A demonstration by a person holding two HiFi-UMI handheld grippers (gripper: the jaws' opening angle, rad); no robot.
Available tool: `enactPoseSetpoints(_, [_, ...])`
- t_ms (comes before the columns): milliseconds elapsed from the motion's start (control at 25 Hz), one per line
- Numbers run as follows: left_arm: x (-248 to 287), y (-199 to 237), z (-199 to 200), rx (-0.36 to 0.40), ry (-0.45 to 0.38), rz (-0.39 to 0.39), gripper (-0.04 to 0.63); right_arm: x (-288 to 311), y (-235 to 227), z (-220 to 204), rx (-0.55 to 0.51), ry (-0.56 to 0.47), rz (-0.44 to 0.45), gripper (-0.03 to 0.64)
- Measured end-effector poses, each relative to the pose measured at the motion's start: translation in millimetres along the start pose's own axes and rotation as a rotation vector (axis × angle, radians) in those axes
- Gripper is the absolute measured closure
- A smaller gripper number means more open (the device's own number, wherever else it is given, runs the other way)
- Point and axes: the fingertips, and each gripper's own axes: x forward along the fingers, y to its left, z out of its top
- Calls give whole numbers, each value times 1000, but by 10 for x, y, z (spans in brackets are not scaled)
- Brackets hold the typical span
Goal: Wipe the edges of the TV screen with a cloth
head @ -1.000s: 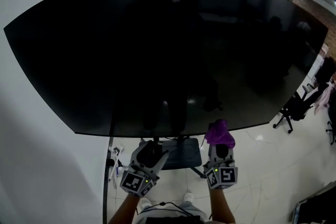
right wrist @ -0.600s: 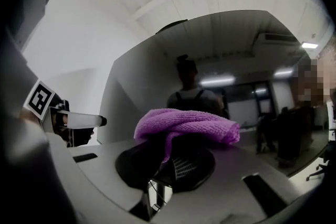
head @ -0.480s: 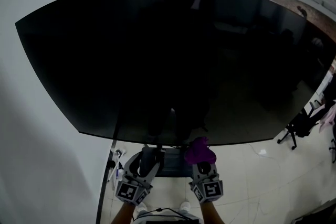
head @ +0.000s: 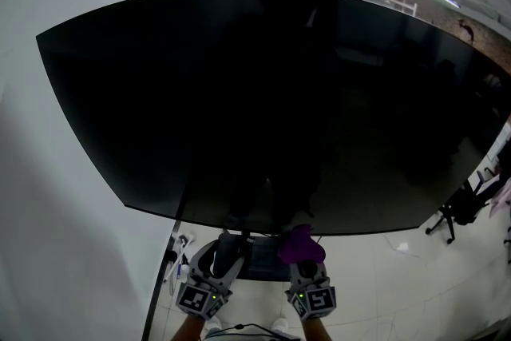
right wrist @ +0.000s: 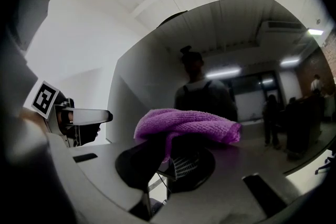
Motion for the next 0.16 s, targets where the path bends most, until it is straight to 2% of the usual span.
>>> enactPoseSetpoints(160, [-59,170,-372,79,19,23,331,33,-16,52,-12,-14,11,580])
